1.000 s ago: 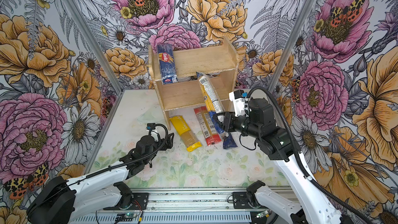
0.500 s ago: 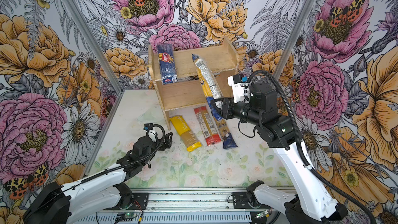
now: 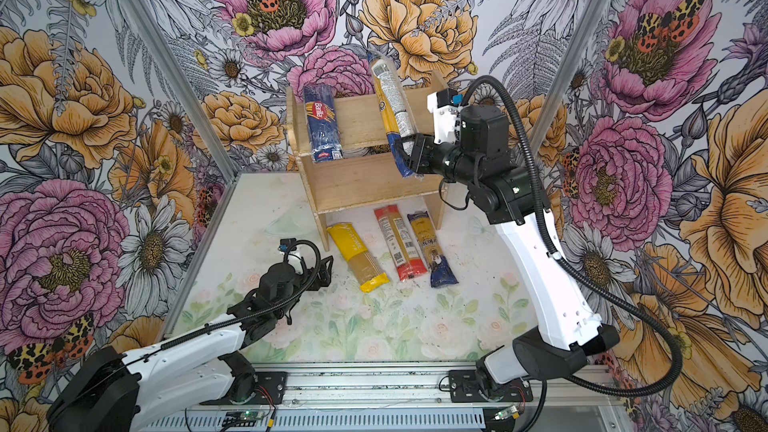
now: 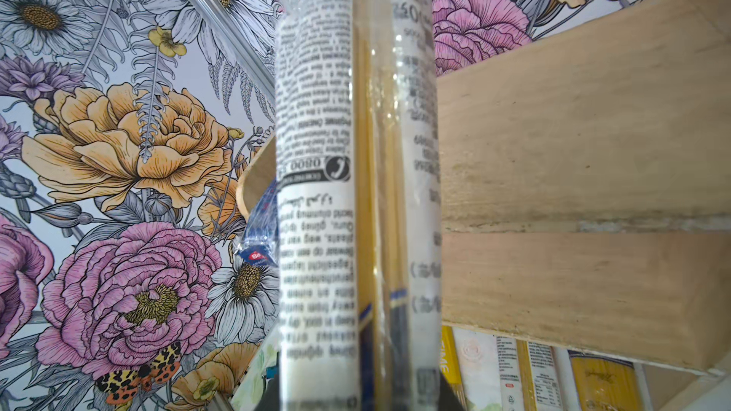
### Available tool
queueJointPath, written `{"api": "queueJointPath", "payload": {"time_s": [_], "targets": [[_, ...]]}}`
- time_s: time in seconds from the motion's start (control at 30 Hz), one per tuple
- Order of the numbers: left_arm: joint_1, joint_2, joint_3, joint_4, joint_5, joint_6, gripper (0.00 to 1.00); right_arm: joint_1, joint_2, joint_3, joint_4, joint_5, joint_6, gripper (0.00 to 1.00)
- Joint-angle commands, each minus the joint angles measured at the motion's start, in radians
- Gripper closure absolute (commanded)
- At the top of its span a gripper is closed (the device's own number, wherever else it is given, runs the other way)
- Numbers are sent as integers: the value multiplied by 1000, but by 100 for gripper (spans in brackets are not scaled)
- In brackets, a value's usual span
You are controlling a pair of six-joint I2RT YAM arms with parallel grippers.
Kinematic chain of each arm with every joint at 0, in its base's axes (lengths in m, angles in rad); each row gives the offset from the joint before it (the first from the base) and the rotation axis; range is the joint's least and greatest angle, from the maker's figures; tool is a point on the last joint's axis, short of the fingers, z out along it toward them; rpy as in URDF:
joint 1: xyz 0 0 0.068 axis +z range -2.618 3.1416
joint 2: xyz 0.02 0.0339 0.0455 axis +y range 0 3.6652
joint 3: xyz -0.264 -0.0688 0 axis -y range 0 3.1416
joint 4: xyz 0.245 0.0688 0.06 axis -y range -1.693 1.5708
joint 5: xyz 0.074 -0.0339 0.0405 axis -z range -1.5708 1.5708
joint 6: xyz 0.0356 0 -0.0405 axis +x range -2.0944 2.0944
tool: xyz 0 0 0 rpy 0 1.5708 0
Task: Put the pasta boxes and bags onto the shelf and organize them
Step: 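Lower the white-labelled bag onto the upper shelf beside the Barilla box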
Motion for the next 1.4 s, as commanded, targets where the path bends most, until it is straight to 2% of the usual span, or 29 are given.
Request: {"api": "queueJointPath", "payload": {"time_s": [0.0,0.3,0.73,1.17,1.37], "targets": [[1,12,20,11,-8,15,1,-8,17,128,175,65,-25,100],[2,34,45,13,-2,22,1,-3,125,253,176,173,-31,100],[1,26,36,14,-6,15,1,69,254,342,186,256,-136,100],[1,10,18,15,-13,14,1,191,309,369,188,486,-226,100],[3,9,13,22,-11,12,1,217,311,365,188,591,-223,100]]}}
